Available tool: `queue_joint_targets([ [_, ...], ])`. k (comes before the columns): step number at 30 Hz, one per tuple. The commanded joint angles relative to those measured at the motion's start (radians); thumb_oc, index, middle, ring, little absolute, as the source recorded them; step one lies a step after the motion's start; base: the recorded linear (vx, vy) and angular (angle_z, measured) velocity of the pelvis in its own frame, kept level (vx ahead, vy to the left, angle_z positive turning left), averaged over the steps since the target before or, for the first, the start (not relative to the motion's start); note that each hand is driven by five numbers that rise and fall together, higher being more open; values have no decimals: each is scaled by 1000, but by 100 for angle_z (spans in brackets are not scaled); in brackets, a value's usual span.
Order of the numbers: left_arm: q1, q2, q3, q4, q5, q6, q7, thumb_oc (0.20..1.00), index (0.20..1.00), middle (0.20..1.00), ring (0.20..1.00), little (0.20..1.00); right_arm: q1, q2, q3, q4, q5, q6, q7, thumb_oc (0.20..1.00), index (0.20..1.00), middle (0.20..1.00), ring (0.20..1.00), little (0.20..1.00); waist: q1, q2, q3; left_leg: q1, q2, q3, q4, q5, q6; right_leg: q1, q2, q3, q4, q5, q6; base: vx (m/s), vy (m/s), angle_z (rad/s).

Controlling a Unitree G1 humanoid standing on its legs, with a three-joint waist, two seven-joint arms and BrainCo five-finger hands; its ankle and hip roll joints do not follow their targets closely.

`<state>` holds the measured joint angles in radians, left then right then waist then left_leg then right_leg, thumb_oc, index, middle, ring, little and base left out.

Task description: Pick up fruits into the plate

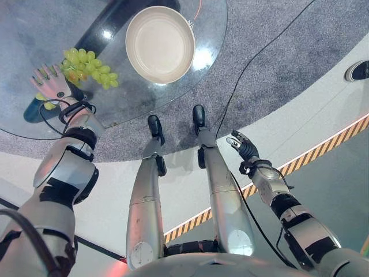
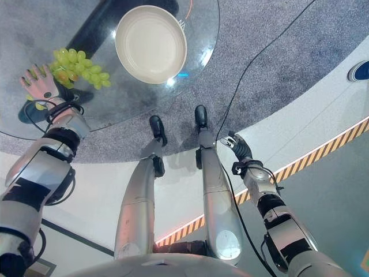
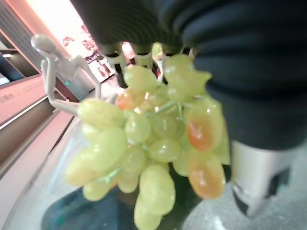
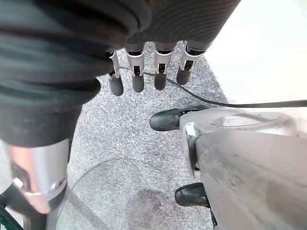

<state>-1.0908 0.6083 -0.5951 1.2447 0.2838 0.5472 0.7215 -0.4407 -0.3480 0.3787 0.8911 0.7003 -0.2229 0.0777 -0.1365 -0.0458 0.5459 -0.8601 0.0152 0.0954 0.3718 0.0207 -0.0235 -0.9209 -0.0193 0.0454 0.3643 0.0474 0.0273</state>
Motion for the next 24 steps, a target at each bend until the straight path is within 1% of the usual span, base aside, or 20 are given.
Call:
queue_joint_targets([
  [1, 12, 63, 16, 36, -33, 61, 40, 1000, 1000, 1000, 1000, 1000, 61, -11, 38, -65, 54, -30, 23, 1000, 1000, 1000, 1000, 1000, 11, -6, -26, 18, -67, -106, -11, -36, 5, -10, 104, -18, 92, -65, 7, 0, 0, 0],
  [3, 7, 68, 18, 36, -36, 63, 45, 1000, 1000, 1000, 1000, 1000, 61, -11, 40, -70, 57, -31, 24, 1000, 1000, 1000, 1000, 1000, 10, -7, -26, 13, -67, -107, -8, -38, 5, -14, 104, -18, 93, -65, 7, 0, 0, 0],
  [4, -3, 76, 22, 40, -36, 57, 43, 200, 200, 200, 200, 200, 62, -8, 40, -67, 59, -40, 30, 1000, 1000, 1000, 1000, 1000, 10, -8, -26, 8, -69, -108, -6, -41, 4, -20, 103, -20, 89, -62, 8, 0, 0, 0],
  [9, -3, 79, 27, 35, -38, 52, 38, 200, 200, 200, 200, 200, 67, -9, 40, -77, 59, -36, 24, 1000, 1000, 1000, 1000, 1000, 11, -4, -26, 6, -73, -109, -8, -43, 6, -23, 101, -22, 89, -60, 9, 0, 0, 0],
  [13, 5, 72, 28, 32, -35, 31, 36, 200, 200, 200, 200, 200, 68, -8, 41, -76, 53, -37, 26, 1000, 1000, 1000, 1000, 1000, 11, 1, -26, 13, -77, -108, -10, -45, 8, -20, 101, -22, 91, -61, 9, 0, 0, 0],
  [17, 6, 68, 28, 25, -38, 27, 38, 200, 200, 200, 200, 200, 68, -9, 39, -75, 46, -37, 29, 1000, 1000, 1000, 1000, 1000, 12, 3, -26, 24, -79, -108, -16, -43, 9, -10, 102, -22, 87, -61, 10, 0, 0, 0],
  [24, 0, 72, 21, 5, -21, 22, 10, 200, 200, 200, 200, 200, 76, -10, 42, -88, 42, -38, 25, 1000, 1000, 1000, 1000, 1000, 15, 9, -26, 56, -86, -107, -32, -43, 14, 17, 99, -26, 75, -61, 11, 0, 0, 0],
])
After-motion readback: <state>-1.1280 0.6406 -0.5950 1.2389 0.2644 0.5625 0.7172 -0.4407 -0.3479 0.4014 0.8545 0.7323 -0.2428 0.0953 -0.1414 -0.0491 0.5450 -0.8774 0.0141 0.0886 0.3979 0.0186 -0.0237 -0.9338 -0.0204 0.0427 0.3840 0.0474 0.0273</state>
